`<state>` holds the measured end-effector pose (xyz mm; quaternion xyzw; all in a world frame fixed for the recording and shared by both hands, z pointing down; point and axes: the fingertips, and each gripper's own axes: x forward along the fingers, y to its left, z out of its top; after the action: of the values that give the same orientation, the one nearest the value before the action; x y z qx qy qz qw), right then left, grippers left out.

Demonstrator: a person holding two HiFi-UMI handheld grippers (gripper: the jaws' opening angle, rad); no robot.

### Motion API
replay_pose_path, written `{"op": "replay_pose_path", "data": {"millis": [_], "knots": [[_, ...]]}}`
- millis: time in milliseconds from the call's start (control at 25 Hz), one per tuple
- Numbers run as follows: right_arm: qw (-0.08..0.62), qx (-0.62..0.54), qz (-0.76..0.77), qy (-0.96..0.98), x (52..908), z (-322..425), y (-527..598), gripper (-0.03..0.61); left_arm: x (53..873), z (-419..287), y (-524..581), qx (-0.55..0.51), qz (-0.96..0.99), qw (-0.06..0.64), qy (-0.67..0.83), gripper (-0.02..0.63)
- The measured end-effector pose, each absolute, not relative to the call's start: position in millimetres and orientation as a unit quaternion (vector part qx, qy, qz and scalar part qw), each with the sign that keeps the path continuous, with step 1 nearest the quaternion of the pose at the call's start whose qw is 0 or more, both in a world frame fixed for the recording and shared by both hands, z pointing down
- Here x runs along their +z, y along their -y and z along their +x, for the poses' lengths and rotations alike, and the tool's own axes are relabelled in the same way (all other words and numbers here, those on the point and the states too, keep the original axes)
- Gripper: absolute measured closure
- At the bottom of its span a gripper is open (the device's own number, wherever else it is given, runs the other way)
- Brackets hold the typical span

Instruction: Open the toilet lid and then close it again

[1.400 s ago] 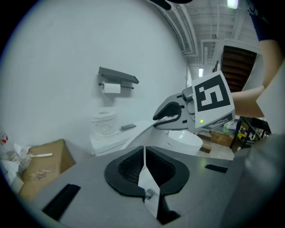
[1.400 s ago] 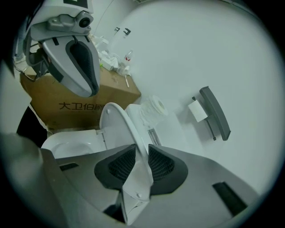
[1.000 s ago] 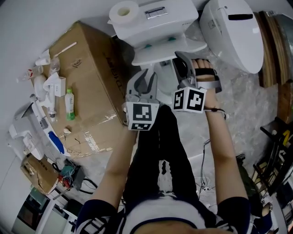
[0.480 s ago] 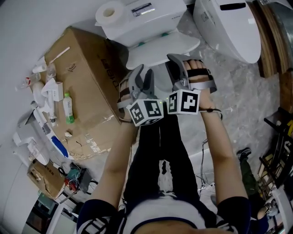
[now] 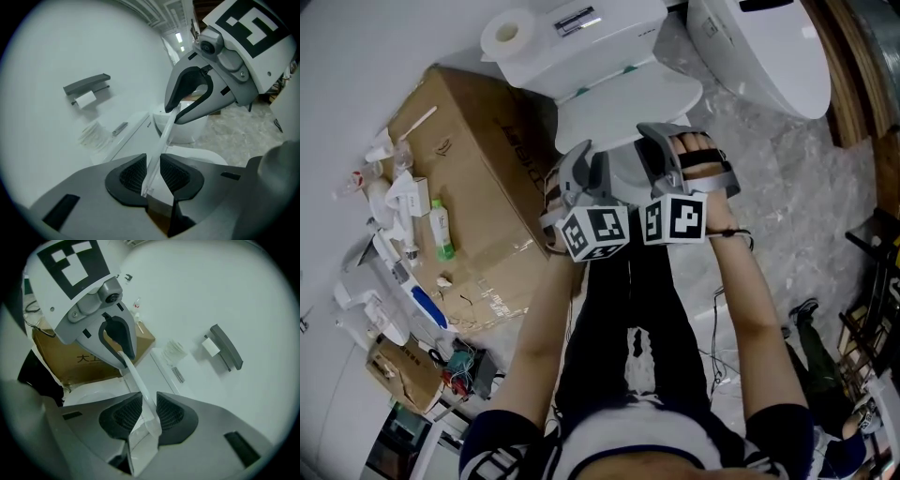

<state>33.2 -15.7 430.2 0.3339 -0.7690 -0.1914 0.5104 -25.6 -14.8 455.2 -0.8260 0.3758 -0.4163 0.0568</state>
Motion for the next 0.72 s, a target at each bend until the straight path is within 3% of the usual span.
{"op": "replay_pose_path", "data": {"millis": [240, 560, 720], "knots": [[0.495, -0.159, 0.341, 0.783, 436, 37, 0, 0.489, 461, -22, -1, -0.401, -0.838, 0.018, -0.37, 0.514], [0.487, -0.139, 0.351, 0.787, 442, 39, -20, 0.483, 470, -20, -17, -0.404, -0.842, 0.016, -0.358, 0.512], [0.411, -0.058, 0.426, 0.804, 430, 52, -33, 0.472, 474, -18, -25, -0.406, -0.844, 0.021, -0.35, 0.512]]}}
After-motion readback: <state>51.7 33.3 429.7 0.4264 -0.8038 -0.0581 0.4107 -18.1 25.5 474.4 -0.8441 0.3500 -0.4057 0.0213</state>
